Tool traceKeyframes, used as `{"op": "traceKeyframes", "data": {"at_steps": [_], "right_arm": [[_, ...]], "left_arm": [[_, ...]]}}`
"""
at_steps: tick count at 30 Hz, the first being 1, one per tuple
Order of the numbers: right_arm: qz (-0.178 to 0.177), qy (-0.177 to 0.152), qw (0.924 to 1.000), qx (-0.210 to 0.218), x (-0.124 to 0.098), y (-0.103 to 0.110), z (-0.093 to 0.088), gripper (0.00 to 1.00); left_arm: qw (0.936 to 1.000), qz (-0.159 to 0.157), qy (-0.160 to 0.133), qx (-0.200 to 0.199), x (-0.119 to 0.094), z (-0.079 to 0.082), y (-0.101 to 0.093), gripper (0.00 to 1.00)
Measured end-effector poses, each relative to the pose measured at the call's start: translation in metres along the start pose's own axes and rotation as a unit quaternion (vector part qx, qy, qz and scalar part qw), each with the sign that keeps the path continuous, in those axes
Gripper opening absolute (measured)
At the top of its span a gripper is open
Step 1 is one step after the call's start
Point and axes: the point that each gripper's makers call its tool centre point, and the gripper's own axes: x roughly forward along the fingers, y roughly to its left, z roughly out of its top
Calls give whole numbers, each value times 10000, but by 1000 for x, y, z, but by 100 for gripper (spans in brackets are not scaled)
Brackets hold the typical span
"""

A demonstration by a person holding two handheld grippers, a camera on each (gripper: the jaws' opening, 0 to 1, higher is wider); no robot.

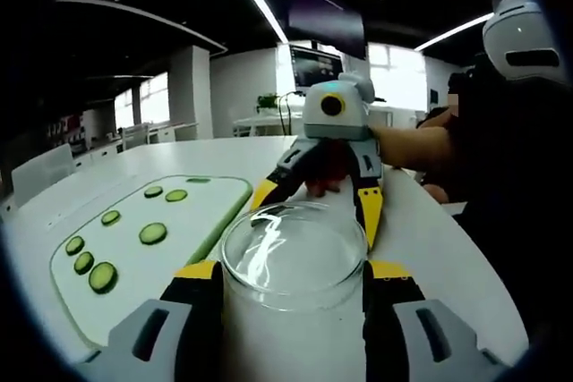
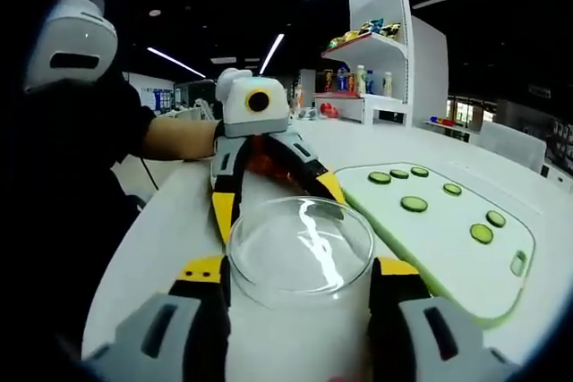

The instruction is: Open the petri dish lid, add cucumber slices into the petri dish, and close the lid

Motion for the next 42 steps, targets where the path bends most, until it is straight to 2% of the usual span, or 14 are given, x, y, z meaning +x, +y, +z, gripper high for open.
{"op": "traceKeyframes", "data": {"at_steps": [8, 17, 26, 36, 42], "right_arm": [[-7, -115, 9999, 72, -2, 0, 7, 59], [-64, -291, 9995, 123, -6, -4, 22, 59], [-54, -324, 9994, 58, -3, -3, 36, 59], [138, -303, 9994, -69, 26, 5, 52, 59], [341, -282, 9989, -171, 52, 13, 64, 59]], "left_arm": [[9999, 3, -126, -112, -4, 5, 1, 62], [9995, 49, -313, -92, -8, 23, 2, 62], [9991, 111, -411, -95, -18, 31, 4, 62], [9987, 349, -364, -99, -48, 27, 8, 63], [9977, 598, -310, -122, -81, 19, 14, 63]]}}
